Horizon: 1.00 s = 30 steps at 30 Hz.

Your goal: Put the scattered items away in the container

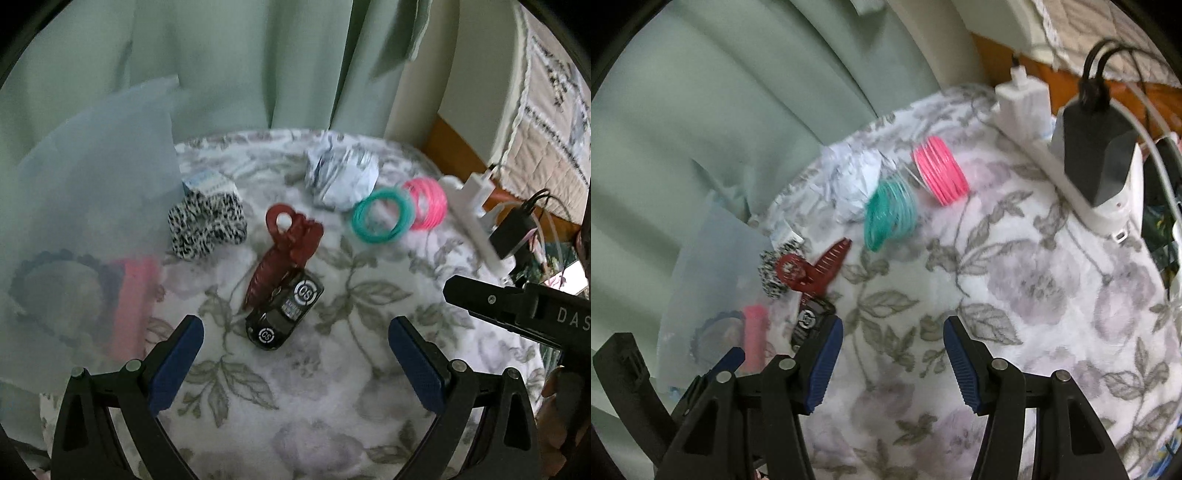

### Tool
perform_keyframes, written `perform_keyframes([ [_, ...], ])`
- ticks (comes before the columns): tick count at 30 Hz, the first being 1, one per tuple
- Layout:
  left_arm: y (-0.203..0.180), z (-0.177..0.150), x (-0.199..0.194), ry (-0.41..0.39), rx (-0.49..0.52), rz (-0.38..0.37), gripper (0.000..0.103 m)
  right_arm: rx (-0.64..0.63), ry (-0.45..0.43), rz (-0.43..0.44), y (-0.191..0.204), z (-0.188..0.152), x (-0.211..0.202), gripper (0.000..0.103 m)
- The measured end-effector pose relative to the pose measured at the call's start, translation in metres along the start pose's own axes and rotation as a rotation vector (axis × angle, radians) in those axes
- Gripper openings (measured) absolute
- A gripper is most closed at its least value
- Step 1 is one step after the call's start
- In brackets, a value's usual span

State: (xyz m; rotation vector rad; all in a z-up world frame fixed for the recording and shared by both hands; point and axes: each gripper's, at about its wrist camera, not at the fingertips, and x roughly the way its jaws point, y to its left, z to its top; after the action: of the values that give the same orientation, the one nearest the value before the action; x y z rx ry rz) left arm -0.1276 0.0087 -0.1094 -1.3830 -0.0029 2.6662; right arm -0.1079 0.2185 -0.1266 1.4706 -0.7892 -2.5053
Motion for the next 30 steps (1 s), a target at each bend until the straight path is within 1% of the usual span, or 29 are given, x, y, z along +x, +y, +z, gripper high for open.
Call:
perform_keyframes([
  [2, 0.005, 0.002, 0.009, 0.031, -0.021, 0.012, 0.1, 0.008, 0.014, -0.008, -0.003, 0.001, 0.008, 0.061],
  [4, 0.011, 0.005, 0.015, 0.041, -0.05, 0.022, 0.1, 0.016, 0.018, -0.017, -0.006, 0.003, 0.014, 0.061],
  [8, 0.018, 0.008, 0.024, 0.046, -0.09, -0.006, 0.1, 0.018, 0.006, -0.038, -0.01, 0.01, 0.019, 0.061],
  [12, 0.009, 0.013, 0.033, 0.045, -0.042, -0.023, 0.1, -0.006, -0.017, -0.058, -0.01, 0.022, 0.022, 0.061],
  [15, -0.001, 0.016, 0.041, 0.053, 0.003, -0.033, 0.1, -0.032, -0.035, -0.072, -0.008, 0.037, 0.025, 0.061],
  [18, -0.006, 0.019, 0.048, 0.058, 0.034, -0.036, 0.099, -0.045, -0.07, -0.068, -0.008, 0.053, 0.024, 0.061],
  [20, -0.008, 0.021, 0.053, 0.062, 0.041, -0.033, 0.095, -0.062, -0.099, -0.072, -0.006, 0.065, 0.024, 0.064],
  [21, -0.008, 0.021, 0.055, 0.064, 0.043, -0.033, 0.094, -0.074, -0.109, -0.075, -0.005, 0.069, 0.025, 0.072],
  [22, -0.008, 0.022, 0.057, 0.069, 0.042, -0.031, 0.094, -0.087, -0.116, -0.079, -0.003, 0.072, 0.026, 0.076],
  [25, -0.005, 0.022, 0.062, 0.084, 0.028, -0.028, 0.092, -0.128, -0.116, -0.088, 0.002, 0.081, 0.034, 0.078],
  [29, 0.001, 0.022, 0.068, 0.102, 0.002, -0.02, 0.086, -0.19, -0.091, -0.119, 0.008, 0.089, 0.051, 0.08],
  [30, 0.002, 0.022, 0.069, 0.105, -0.003, -0.024, 0.082, -0.205, -0.081, -0.127, 0.009, 0.091, 0.056, 0.08],
])
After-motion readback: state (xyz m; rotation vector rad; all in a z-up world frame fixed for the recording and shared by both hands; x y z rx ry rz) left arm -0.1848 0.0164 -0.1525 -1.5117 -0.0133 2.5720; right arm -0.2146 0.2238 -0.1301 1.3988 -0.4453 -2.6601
